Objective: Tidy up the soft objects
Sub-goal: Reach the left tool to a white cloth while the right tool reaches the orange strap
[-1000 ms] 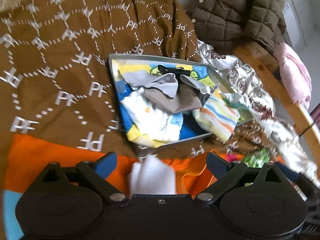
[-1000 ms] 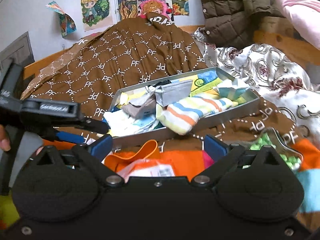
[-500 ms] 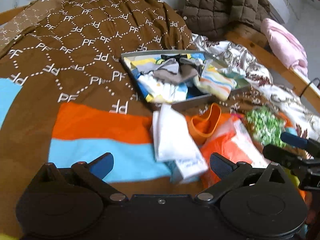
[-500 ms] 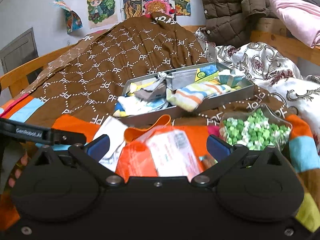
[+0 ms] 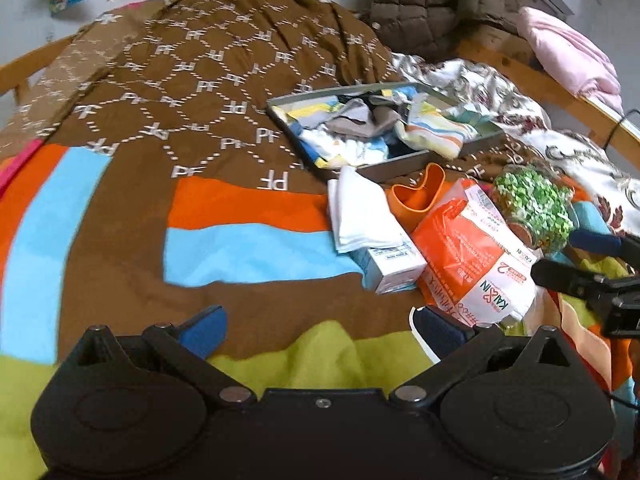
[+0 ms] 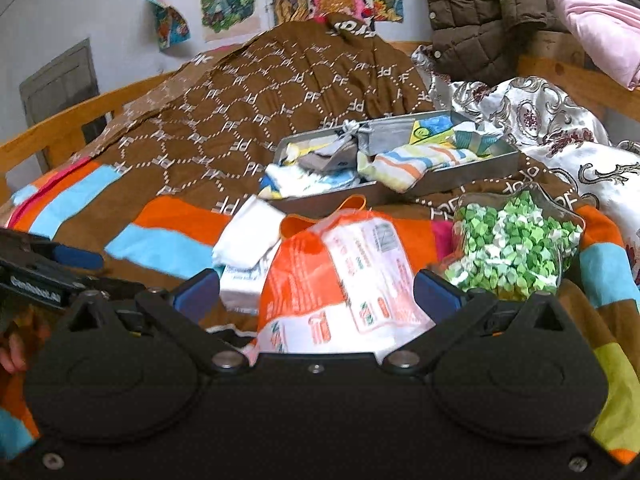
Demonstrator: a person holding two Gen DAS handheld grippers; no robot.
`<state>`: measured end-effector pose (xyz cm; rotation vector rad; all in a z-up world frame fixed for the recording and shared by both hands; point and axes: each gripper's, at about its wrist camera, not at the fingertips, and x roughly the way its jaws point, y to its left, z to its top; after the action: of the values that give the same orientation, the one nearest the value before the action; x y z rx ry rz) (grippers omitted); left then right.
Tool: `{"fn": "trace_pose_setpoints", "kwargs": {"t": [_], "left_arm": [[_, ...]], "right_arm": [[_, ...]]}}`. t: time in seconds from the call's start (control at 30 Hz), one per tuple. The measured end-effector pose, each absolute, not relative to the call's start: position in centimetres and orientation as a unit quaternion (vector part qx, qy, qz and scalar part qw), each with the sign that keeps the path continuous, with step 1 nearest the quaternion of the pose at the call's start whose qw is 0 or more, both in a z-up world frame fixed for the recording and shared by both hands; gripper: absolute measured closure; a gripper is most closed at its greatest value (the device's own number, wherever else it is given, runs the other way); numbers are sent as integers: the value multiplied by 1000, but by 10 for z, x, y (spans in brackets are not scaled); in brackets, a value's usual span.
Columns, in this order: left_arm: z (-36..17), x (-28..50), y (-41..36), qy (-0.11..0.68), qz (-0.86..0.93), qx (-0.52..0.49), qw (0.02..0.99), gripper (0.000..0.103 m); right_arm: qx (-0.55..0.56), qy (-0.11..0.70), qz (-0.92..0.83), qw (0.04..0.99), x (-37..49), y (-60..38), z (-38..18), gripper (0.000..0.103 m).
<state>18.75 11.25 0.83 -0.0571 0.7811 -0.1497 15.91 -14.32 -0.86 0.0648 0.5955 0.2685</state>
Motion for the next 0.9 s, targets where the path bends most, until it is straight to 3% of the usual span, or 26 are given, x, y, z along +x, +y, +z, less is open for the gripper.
{"fn": "trace_pose_setpoints", "kwargs": {"t": [0.9], "left_arm": [[32, 128, 90, 358, -17, 11, 933, 1]], "right_arm": [[21, 279, 176, 944, 109, -139, 28, 1]]}}
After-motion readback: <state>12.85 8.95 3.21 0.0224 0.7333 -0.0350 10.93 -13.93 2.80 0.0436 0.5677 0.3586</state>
